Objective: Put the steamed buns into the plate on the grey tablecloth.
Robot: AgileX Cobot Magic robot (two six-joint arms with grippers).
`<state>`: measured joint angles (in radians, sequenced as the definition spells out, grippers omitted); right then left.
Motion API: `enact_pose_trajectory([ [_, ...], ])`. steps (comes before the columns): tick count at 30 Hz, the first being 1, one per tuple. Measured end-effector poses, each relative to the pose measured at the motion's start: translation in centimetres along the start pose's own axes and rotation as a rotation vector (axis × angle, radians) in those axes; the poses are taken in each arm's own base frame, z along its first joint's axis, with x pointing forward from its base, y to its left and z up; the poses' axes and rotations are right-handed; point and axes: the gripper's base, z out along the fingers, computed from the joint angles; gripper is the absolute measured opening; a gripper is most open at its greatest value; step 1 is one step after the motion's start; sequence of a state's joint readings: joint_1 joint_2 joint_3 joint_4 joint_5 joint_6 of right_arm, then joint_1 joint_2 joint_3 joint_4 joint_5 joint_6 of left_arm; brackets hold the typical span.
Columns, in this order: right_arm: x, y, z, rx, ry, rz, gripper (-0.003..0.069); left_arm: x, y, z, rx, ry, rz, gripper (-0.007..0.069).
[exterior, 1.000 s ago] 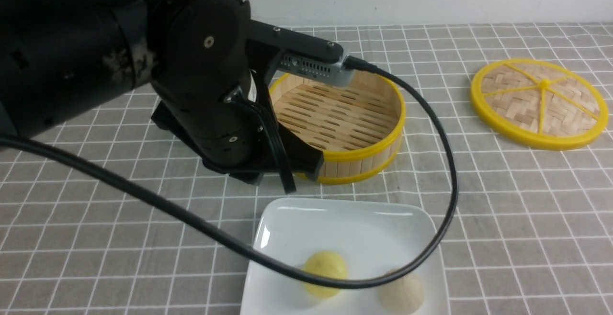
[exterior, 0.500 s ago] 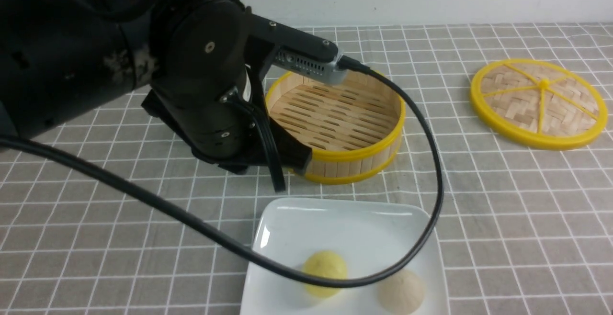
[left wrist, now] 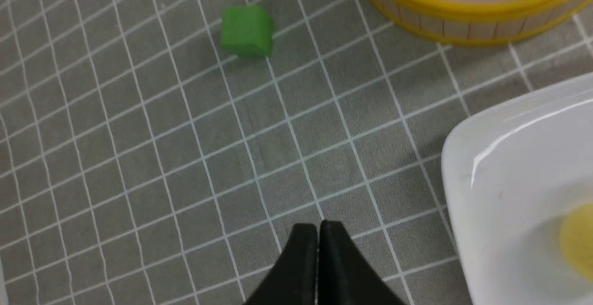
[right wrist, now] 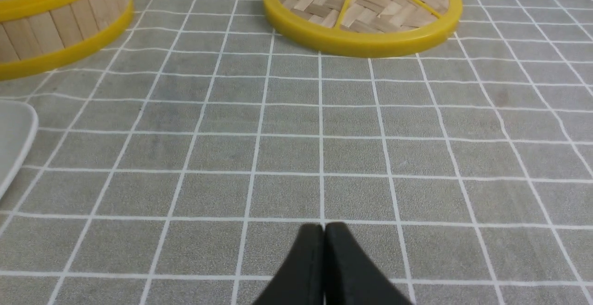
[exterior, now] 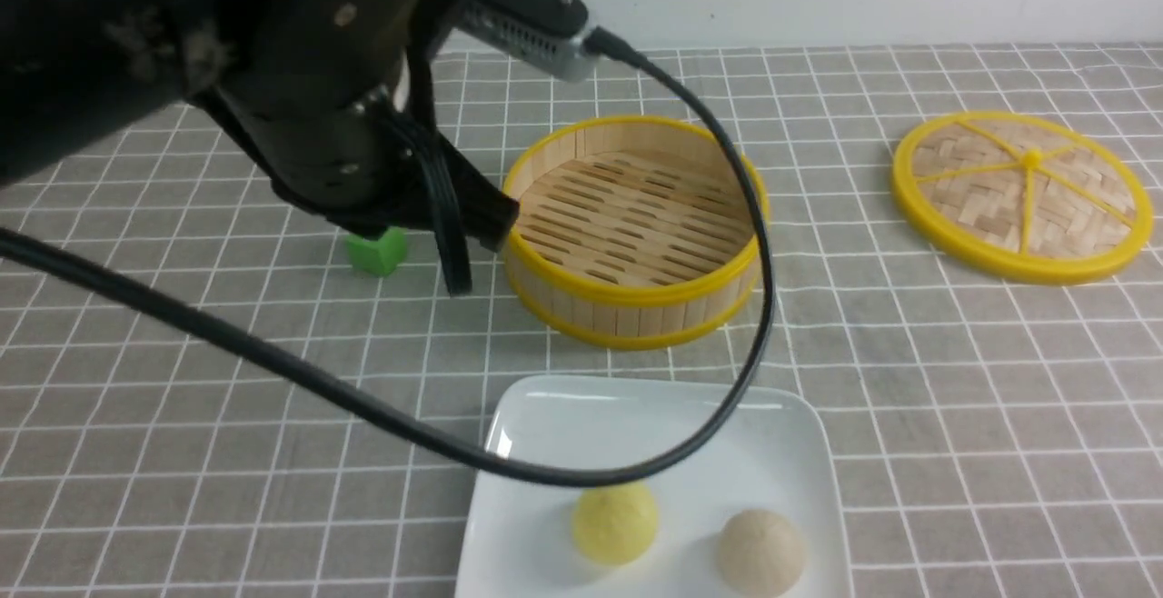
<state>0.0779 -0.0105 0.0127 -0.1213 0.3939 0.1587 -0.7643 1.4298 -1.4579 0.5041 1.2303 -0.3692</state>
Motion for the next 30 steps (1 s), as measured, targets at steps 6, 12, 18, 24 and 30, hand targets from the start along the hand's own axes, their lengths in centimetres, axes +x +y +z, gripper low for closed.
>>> enact_pose_trajectory([
  [6, 0.0, 0.0, 0.0, 0.0, 0.0, 0.0, 0.0025, 2.1, 2.5, -5.4, 0.098, -0.104, -0.06, 0.0022],
  [12, 0.0, 0.0, 0.0, 0.0, 0.0, 0.0, 0.0032, 9.2, 4.8, -8.5, 0.181, -0.147, -0.131, 0.0022],
  [18, 0.0, 0.0, 0.0, 0.0, 0.0, 0.0, 0.004, 17.0, 3.9, -6.2, 0.337, -0.325, -0.236, 0.0022],
  [24, 0.0, 0.0, 0.0, 0.0, 0.0, 0.0, 0.0048, 20.7, 2.4, -3.4, 0.465, -0.518, -0.313, 0.0024],
  [30, 0.0, 0.0, 0.0, 0.0, 0.0, 0.0, 0.0054, 22.5, 1.5, -1.2, 0.461, -0.497, -0.291, 0.0033],
])
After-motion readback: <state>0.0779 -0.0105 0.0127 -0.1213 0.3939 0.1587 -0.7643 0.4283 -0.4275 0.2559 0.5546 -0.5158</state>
